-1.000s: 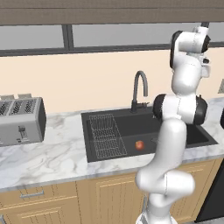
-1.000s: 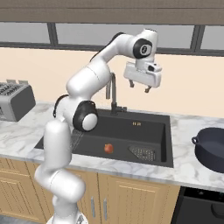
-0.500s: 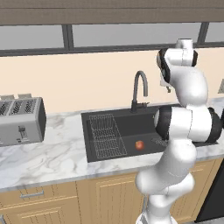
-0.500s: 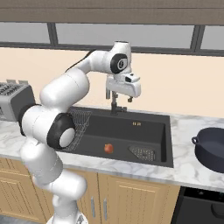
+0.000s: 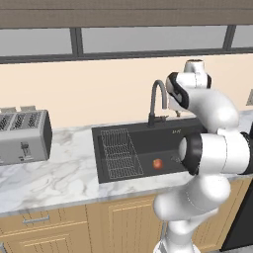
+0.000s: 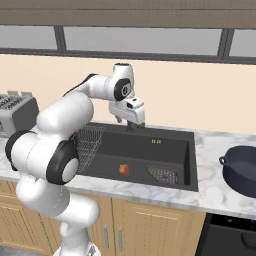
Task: Dump the onion from the pot into the sink. Then turn on the water and wash the onion. Then turn off the water and put the onion back in the pot.
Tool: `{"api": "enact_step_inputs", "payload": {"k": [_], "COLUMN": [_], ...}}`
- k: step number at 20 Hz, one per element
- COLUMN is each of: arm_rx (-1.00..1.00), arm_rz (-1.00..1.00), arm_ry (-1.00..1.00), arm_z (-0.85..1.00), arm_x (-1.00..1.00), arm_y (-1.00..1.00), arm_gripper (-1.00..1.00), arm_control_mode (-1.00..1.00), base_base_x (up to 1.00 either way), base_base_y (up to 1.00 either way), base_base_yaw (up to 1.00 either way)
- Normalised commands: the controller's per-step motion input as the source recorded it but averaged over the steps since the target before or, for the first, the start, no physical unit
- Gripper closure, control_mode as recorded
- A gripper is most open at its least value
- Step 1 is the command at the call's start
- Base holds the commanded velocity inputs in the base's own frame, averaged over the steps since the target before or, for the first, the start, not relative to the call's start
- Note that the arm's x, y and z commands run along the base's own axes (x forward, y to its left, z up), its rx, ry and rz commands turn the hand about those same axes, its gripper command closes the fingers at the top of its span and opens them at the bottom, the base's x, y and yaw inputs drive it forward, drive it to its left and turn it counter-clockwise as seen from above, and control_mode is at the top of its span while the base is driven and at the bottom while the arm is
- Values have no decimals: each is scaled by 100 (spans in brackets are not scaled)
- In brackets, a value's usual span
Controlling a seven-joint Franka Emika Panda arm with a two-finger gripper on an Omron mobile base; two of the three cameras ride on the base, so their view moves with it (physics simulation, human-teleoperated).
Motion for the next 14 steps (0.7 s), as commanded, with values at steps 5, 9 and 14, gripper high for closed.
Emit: {"api": "enact_step_inputs", "payload": {"k": [5,9,14], "arm_rx": [0,0,0], "arm_rz": [10,23,14], "arm_ry": [4,12,6], "arm_z": [-41,-18,-16], "arm_x": [0,0,0], "arm_y": [35,8,13], "arm_gripper": [-100,-100,-100], "arm_control_mode": [-100,-100,-100], "base_base_x": [0,0,0], "base_base_y": [0,0,0], "base_base_yaw": [0,0,0]}}
